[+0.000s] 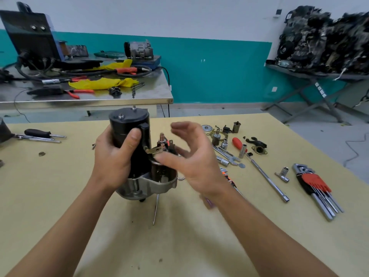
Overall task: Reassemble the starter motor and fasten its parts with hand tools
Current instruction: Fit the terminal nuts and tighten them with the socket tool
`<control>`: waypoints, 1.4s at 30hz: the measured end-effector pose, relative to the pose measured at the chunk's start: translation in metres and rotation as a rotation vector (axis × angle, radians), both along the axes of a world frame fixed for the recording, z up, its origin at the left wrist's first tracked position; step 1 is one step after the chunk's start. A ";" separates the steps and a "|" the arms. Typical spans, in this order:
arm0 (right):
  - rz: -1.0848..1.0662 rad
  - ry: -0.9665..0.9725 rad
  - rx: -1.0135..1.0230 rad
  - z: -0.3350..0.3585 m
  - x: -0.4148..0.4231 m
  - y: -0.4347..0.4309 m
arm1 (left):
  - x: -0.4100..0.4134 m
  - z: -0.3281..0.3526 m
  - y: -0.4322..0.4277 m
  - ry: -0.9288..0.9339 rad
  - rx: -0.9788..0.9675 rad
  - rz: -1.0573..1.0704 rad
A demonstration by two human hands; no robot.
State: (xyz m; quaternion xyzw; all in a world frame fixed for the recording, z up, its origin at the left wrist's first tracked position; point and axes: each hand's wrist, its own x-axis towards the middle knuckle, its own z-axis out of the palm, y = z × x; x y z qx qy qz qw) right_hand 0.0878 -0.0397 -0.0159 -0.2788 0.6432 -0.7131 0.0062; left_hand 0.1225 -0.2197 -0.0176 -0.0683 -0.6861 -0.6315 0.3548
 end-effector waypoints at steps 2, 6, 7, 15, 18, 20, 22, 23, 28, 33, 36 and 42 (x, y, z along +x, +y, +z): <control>0.005 0.034 0.105 0.009 -0.017 0.027 | -0.001 0.000 0.001 -0.006 0.005 0.036; -0.396 0.125 0.669 0.005 -0.076 0.066 | -0.004 0.000 -0.003 -0.036 0.051 0.075; -0.412 0.137 0.859 -0.001 -0.087 0.067 | -0.004 0.001 -0.005 -0.040 0.067 0.086; -0.320 0.160 1.396 -0.035 -0.121 0.030 | 0.013 -0.013 -0.034 -0.099 0.287 0.165; -0.333 0.167 1.438 -0.040 -0.126 0.025 | 0.016 -0.020 -0.039 -0.142 0.375 0.148; -0.341 0.160 1.388 -0.038 -0.127 0.023 | 0.014 -0.022 -0.039 -0.146 0.383 0.156; -0.325 0.181 1.242 -0.024 -0.122 0.022 | 0.012 -0.022 -0.037 -0.135 0.347 0.167; -0.301 0.196 1.142 -0.012 -0.116 0.021 | 0.012 -0.021 -0.036 -0.130 0.321 0.170; 0.192 0.097 0.519 0.078 -0.063 0.010 | 0.019 -0.017 -0.028 -0.086 0.165 0.153; 0.380 0.440 0.755 0.136 -0.025 0.007 | 0.026 -0.007 -0.010 -0.043 0.079 0.166; 0.341 0.715 1.112 0.144 -0.017 0.003 | 0.025 -0.003 -0.004 -0.028 0.046 0.170; 0.322 0.775 1.227 0.160 -0.007 -0.008 | 0.027 0.000 0.001 0.009 0.010 0.172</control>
